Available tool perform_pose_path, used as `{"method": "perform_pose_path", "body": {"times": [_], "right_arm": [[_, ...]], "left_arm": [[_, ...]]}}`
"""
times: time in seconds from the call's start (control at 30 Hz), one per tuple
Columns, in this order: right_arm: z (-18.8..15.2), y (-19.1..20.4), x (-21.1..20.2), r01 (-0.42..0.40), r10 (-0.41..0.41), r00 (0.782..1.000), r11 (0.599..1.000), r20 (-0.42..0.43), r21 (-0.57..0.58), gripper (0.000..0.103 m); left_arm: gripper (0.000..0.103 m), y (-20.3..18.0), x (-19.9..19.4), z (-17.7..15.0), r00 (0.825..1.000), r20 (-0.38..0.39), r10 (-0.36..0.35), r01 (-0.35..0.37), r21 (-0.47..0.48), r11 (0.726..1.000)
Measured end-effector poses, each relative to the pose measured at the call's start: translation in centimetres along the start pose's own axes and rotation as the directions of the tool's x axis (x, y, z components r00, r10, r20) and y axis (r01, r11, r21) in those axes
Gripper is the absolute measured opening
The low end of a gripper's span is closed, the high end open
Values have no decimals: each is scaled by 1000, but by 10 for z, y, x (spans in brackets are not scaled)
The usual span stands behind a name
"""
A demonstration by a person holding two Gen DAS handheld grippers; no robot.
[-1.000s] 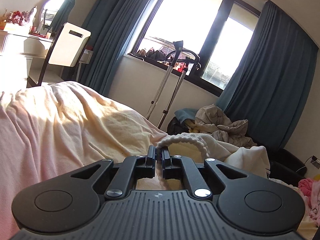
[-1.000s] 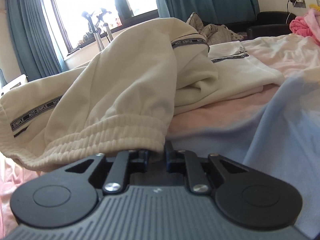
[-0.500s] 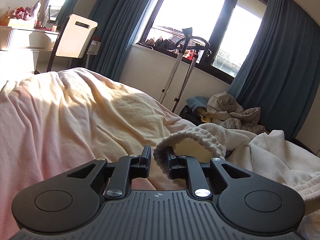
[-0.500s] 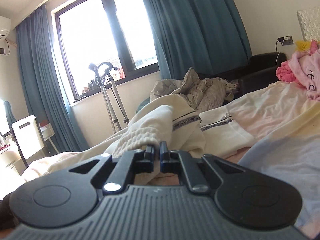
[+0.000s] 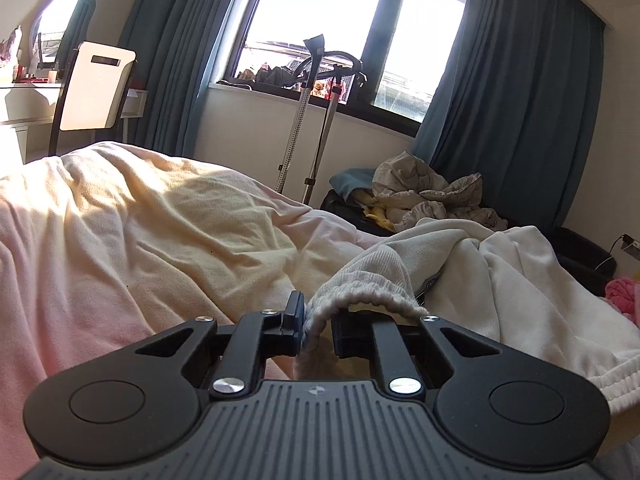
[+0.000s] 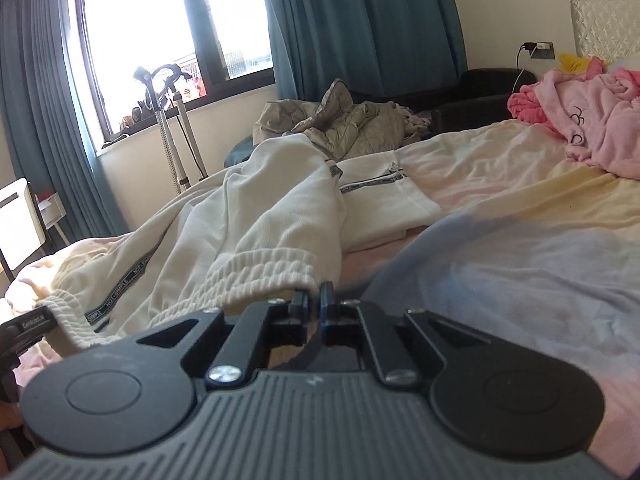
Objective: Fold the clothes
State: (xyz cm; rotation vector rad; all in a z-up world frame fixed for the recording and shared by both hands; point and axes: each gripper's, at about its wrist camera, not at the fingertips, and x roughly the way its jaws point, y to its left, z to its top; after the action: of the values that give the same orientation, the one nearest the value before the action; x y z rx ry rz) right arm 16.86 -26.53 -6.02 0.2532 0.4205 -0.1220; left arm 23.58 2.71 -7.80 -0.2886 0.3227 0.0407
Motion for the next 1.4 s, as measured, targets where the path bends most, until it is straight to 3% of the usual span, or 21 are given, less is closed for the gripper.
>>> {"method": "perform_pose_path", "body": {"times": [0.1,0.2,0.4,0.53,0.63,0.77,0.87,1.0,1.13,1.27,1.33,1.4], "right_arm": [[-4,4,-1,-18,19,1000,1000,-14,5,6],[-7,20,-24,-114,113,992,993,53,7,6],[-3,76,-84,-320,323,933,946,155,-50,6],[-7,134,-115,-456,473,868,880,149,-137,7],[-19,188,-135,-574,597,794,799,116,-180,8],[-38,268,-153,-713,737,673,669,65,-208,10],[-56,321,-152,-774,794,608,596,11,-215,10],[-92,383,-124,-823,816,561,532,-140,-198,10],[-123,402,-105,-837,789,547,523,-279,-160,11],[-140,404,-106,-845,780,534,507,-327,-171,12],[-138,403,-113,-851,780,524,491,-341,-185,13],[-135,402,-116,-859,776,512,476,-369,-191,14]], "left_arm": [[11,3,-9,23,999,35,-16,18,-76,997],[11,16,-21,66,997,72,-18,25,-91,996],[10,46,-44,157,990,139,-13,26,-96,995],[9,67,-60,217,983,183,-9,27,-99,995],[9,99,-74,258,975,220,31,-12,-88,996],[9,153,-81,292,967,227,115,-104,-58,993],[9,200,-72,302,960,194,203,-197,-52,979],[9,263,-39,291,947,79,312,-312,-14,950],[10,313,-2,259,931,-41,362,-362,12,932],[11,347,16,228,910,-116,398,-400,7,917],[12,355,15,222,911,-133,390,-395,-8,919],[21,358,8,220,910,-146,388,-392,-3,920]]}}
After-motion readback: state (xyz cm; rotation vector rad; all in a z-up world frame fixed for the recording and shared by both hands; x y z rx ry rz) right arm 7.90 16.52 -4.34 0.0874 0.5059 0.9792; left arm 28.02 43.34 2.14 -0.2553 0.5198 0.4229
